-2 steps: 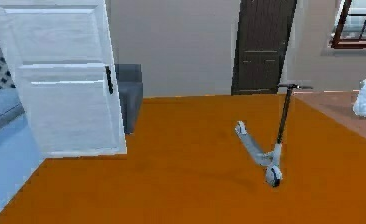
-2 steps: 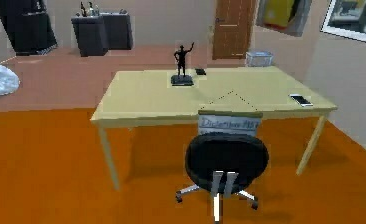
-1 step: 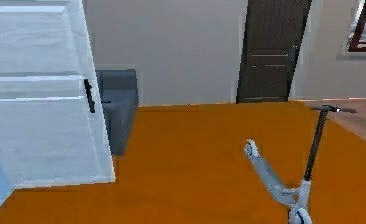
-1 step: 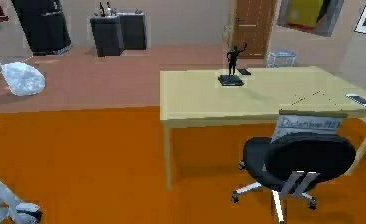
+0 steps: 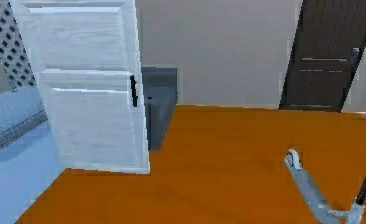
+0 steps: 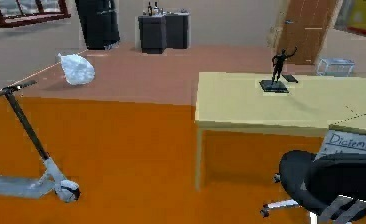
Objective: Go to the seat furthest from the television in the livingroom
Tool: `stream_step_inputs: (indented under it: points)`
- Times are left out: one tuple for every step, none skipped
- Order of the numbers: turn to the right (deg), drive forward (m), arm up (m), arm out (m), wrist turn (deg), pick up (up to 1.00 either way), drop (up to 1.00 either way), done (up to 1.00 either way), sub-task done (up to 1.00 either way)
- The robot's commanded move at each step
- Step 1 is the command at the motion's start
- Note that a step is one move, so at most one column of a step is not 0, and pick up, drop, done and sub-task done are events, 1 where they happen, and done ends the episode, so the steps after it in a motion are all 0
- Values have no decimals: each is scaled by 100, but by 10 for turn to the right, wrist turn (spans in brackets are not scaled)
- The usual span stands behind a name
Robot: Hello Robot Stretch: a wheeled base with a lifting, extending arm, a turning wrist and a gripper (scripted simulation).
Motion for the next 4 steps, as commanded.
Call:
stream_step_inputs:
  points:
    - [0, 100, 0, 0, 0, 0, 0, 0, 0]
    - [-60, 0, 0, 0, 0, 0, 0, 0, 0]
    - [0, 20, 0, 0, 0, 0, 0, 0, 0]
    - [-150, 0, 0, 0, 0, 0, 0, 0, 0]
